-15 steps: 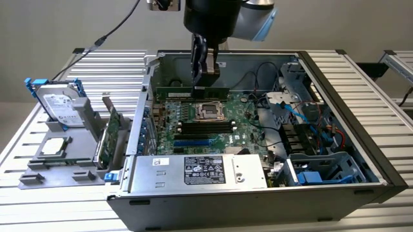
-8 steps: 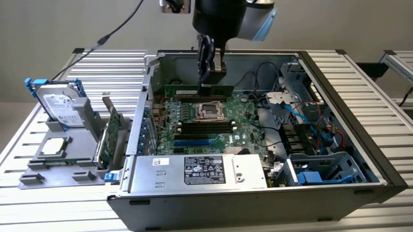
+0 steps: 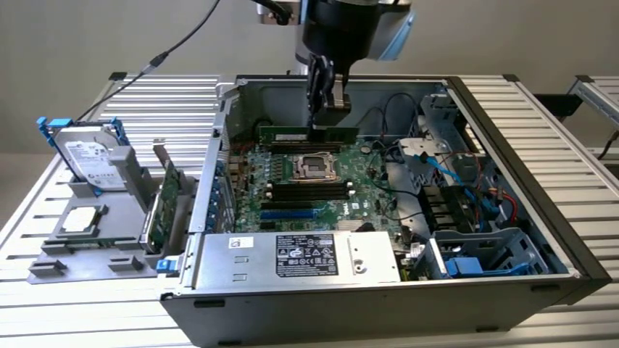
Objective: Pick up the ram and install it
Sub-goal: 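Pick up the ram and move it above insertion slot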
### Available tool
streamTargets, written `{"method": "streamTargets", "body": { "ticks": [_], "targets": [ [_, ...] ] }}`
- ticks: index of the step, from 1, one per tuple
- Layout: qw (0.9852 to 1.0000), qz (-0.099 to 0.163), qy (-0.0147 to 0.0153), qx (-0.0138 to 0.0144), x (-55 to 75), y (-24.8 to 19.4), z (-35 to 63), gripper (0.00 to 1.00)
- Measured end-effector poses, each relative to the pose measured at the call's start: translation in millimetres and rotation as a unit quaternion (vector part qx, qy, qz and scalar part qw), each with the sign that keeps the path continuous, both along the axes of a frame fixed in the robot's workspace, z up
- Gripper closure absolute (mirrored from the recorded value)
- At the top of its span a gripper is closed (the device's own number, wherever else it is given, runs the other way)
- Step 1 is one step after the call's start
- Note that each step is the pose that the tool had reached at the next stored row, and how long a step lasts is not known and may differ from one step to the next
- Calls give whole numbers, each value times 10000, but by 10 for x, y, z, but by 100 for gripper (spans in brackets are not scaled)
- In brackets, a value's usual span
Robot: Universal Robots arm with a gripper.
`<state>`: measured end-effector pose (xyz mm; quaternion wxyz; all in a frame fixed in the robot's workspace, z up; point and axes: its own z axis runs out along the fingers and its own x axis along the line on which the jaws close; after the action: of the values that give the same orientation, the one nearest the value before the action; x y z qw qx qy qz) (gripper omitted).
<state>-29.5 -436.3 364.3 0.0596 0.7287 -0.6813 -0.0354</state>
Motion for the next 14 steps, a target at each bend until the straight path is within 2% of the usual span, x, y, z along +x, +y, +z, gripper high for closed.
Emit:
{"method": "streamTargets", "body": {
  "ticks": [5, 7, 10, 14],
  "targets": [
    [9999, -1, 0, 116, 50, 27, -41, 86],
    [9999, -1, 0, 148, 69, 40, -55, 86],
    [9999, -3, 0, 168, 88, 66, -76, 86],
    [9999, -3, -1, 169, 91, 166, -109, 86]
  ]
}}
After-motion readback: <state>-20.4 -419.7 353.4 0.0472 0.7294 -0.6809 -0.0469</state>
